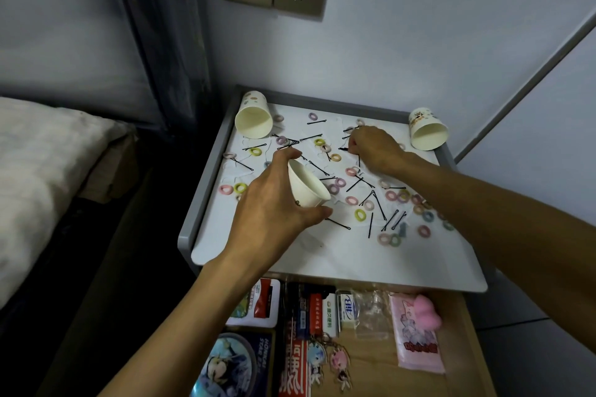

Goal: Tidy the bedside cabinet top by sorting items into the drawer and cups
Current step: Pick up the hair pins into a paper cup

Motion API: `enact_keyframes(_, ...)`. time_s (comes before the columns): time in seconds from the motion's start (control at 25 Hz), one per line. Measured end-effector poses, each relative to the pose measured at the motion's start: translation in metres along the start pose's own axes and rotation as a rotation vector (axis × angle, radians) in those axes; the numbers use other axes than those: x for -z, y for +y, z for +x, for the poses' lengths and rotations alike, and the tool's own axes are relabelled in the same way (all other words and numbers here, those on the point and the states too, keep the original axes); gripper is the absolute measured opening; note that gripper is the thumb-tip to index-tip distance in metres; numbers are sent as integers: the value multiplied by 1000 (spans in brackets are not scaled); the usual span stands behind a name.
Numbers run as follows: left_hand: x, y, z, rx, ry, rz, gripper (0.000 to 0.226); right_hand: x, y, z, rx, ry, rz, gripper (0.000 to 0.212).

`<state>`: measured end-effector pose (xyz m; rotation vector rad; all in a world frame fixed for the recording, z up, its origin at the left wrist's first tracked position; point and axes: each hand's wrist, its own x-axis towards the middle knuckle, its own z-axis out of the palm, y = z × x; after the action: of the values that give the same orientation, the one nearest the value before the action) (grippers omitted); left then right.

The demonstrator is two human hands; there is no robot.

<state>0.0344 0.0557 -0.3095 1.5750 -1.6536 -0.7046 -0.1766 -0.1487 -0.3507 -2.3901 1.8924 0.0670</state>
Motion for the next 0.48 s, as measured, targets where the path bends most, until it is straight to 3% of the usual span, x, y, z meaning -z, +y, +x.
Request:
enact_keyframes(0.2, -1, 2, 0, 1, -6, -7, 83, 13, 24, -9, 11, 179, 246, 9)
enact_keyframes(0.36, -2, 3, -1, -8, -9, 1, 83, 13, 39, -26, 169, 69, 208, 19)
enact_keyframes(0.48, -2, 3, -1, -10, -6, 7, 83, 5, 39, -28, 201, 115, 255, 24)
